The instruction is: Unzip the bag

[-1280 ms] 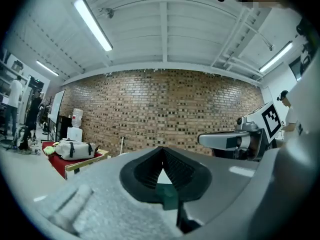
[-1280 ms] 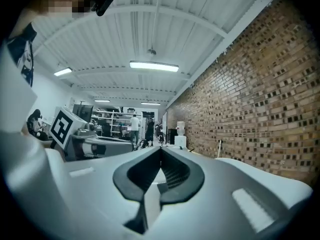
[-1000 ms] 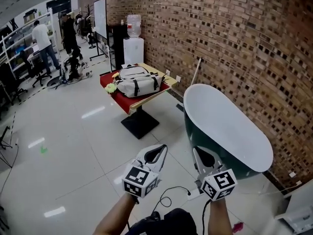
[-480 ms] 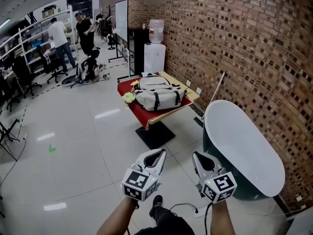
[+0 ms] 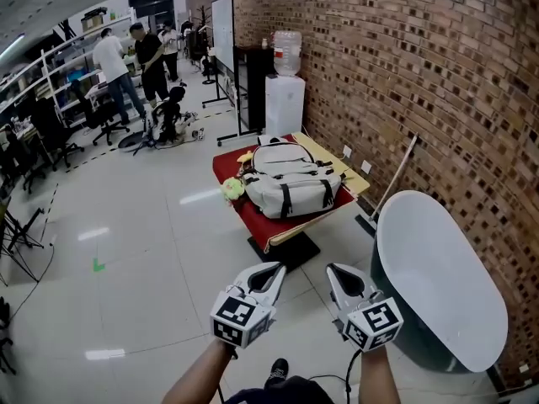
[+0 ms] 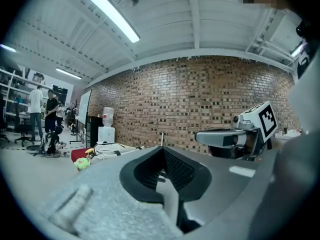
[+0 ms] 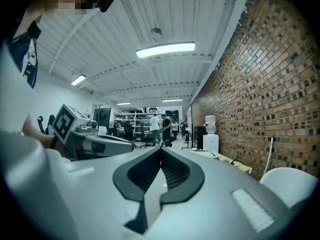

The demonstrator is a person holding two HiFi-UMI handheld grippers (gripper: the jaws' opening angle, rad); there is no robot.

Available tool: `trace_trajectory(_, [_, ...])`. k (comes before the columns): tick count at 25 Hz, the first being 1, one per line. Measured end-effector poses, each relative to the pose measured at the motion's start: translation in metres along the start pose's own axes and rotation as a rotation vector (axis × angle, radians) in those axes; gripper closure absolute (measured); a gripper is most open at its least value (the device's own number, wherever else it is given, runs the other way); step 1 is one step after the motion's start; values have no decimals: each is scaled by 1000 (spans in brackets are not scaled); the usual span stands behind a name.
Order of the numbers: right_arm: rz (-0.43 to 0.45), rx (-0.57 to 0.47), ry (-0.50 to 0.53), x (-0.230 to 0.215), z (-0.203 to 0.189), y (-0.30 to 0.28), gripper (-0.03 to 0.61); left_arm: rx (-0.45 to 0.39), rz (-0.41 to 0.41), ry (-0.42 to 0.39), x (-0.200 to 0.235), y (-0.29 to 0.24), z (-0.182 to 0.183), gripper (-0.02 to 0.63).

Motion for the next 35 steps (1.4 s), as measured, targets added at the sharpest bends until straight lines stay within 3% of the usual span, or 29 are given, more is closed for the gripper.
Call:
trace_trajectory(6, [54,-12,15,-28,5,-65,572,14,50,-11,56,-40,8,611])
trace_trajectory(15, [89,31,55,-80,0,-157,572,8,102,52,147,-101,9,611])
trace_trajectory(29, [31,116,132,-191,5,-337,571,57,45,120,303,-246,12,611])
trace_trajectory(34, [84,132,173,-214,11,-385,571,102,117,138,344,-277,8,611])
trace_trajectory(35, [105,135,185,-219,11,-395,527,110,133,140,352,-283,7,611])
Point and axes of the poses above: the fingertips, and each gripper's own axes: y backward along the fingers, x to its left, z out of its top, the point moved 1 cm from there along y, backward along the fingers, and after that the axes turned 5 degrees about y, right-handed, at the moved point
